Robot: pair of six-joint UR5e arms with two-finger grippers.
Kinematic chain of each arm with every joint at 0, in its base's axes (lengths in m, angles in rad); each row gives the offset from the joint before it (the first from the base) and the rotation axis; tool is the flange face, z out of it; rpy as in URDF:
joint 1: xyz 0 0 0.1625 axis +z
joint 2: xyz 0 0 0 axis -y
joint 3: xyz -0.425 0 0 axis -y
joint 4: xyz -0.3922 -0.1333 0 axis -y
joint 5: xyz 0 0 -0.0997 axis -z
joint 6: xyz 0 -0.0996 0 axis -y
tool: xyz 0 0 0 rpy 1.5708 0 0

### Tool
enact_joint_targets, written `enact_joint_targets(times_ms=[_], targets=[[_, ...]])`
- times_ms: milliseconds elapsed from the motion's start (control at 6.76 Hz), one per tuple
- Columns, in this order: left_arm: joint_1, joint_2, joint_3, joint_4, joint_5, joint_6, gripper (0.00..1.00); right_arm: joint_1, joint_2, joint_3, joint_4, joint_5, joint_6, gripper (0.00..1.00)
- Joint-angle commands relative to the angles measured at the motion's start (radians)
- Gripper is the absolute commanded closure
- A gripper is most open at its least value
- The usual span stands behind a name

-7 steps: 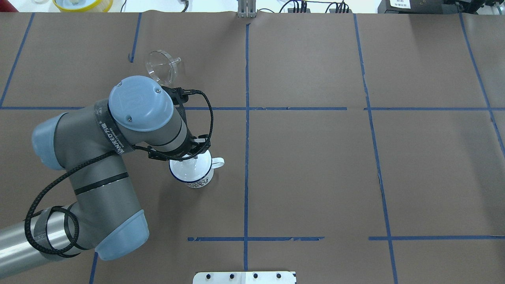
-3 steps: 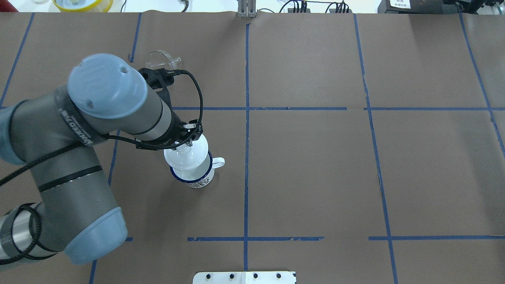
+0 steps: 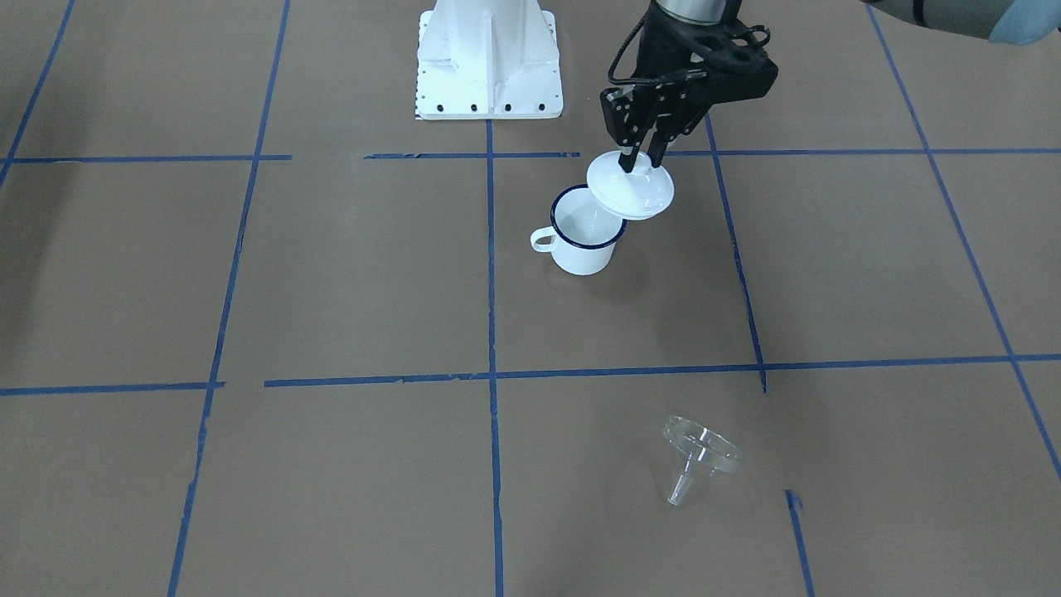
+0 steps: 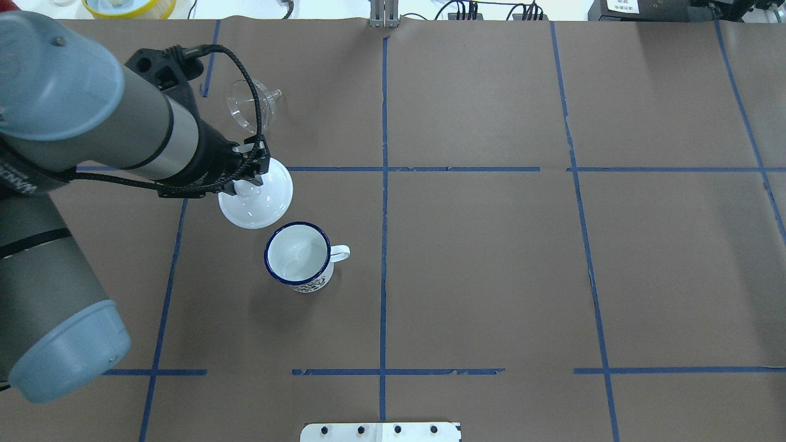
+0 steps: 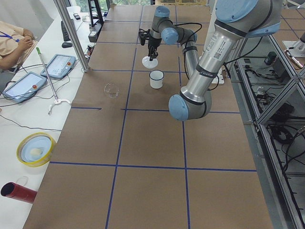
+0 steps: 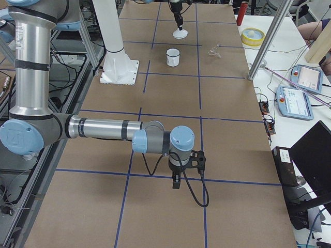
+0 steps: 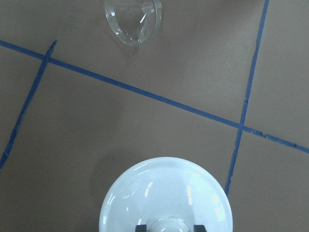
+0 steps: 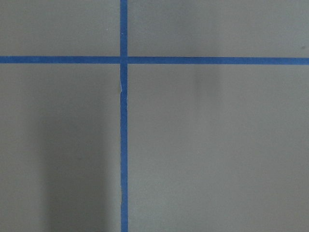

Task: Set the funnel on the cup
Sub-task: 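Lift the white lid off the mug and carry it beside the mug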

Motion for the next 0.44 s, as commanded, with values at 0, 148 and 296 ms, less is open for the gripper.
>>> enact_joint_targets(times_ms=[0,148,296], targets=[[-0.019,0.127,-0.047,-0.005,-0.002,0.075,1.0,0.0,0.0,0.0,0.0,0.0,0.0,0.0],[-0.018,0.185,-0.038,-0.038,-0.002,0.08,1.0,0.0,0.0,0.0,0.0,0.0,0.0,0.0],[-0.016,0.298,-0.005,-0.242,-0.008,0.085,1.0,0.0,0.0,0.0,0.0,0.0,0.0,0.0]])
